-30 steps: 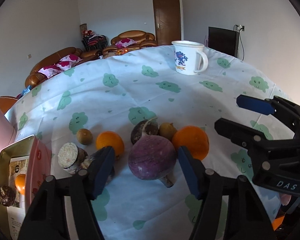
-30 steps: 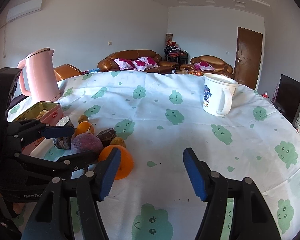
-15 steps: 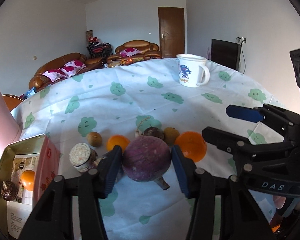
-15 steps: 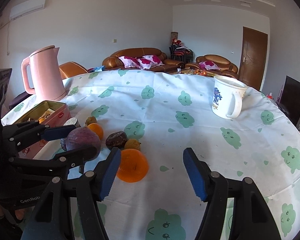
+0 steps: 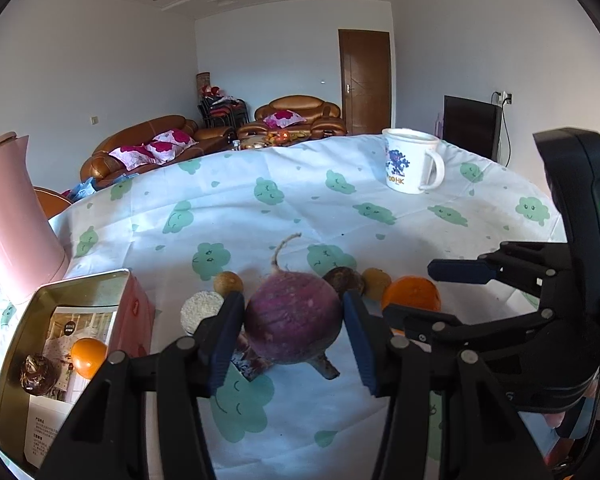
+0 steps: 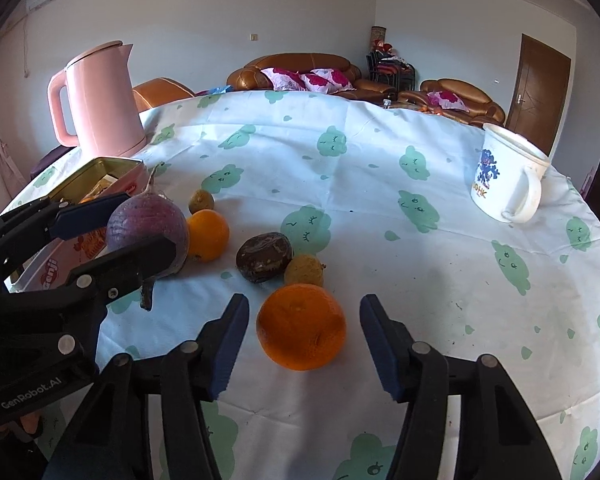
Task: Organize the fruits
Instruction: 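Lift the purple turnip with the left gripper toward the tin while the right holds the orange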
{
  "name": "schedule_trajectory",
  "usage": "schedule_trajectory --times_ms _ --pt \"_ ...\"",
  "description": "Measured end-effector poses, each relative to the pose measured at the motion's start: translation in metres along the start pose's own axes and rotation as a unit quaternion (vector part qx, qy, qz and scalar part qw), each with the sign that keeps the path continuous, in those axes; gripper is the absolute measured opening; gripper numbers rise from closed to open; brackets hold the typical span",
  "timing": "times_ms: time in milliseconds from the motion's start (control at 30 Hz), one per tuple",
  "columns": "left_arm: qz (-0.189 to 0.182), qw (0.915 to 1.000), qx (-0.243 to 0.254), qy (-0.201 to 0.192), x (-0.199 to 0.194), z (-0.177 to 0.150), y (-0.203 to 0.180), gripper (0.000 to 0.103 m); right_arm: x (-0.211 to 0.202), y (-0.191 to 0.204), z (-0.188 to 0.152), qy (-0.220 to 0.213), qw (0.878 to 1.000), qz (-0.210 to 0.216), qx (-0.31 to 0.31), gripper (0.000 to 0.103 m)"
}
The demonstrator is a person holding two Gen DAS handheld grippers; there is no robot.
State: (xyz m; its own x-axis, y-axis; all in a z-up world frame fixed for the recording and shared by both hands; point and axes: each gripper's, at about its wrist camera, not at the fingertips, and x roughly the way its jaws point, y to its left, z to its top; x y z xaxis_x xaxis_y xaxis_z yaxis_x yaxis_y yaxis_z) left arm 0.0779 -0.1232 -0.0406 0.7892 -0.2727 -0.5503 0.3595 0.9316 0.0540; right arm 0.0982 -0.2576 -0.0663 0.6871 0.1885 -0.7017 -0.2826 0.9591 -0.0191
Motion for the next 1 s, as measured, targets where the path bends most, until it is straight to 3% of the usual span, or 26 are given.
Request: schedule_trajectory --times_ms 100,333,1000 --pt "0.002 1.0 -0.003 -0.003 -0.002 0.0 0.002 0.053 0.007 0.002 0.0 0.018 1.0 0.001 -0.005 0.051" --pt "-0.001 0.9998 -0.012 -0.013 -0.006 -0.001 0.004 0.053 0.003 0.003 0.0 0.011 1.0 0.008 -0.009 0.049" --pt "0.013 0.9991 -0.011 -0.04 -0.016 -0.001 0.002 0.053 -0.031 0.008 -0.003 -0.083 0.996 0.006 -0.022 0.049"
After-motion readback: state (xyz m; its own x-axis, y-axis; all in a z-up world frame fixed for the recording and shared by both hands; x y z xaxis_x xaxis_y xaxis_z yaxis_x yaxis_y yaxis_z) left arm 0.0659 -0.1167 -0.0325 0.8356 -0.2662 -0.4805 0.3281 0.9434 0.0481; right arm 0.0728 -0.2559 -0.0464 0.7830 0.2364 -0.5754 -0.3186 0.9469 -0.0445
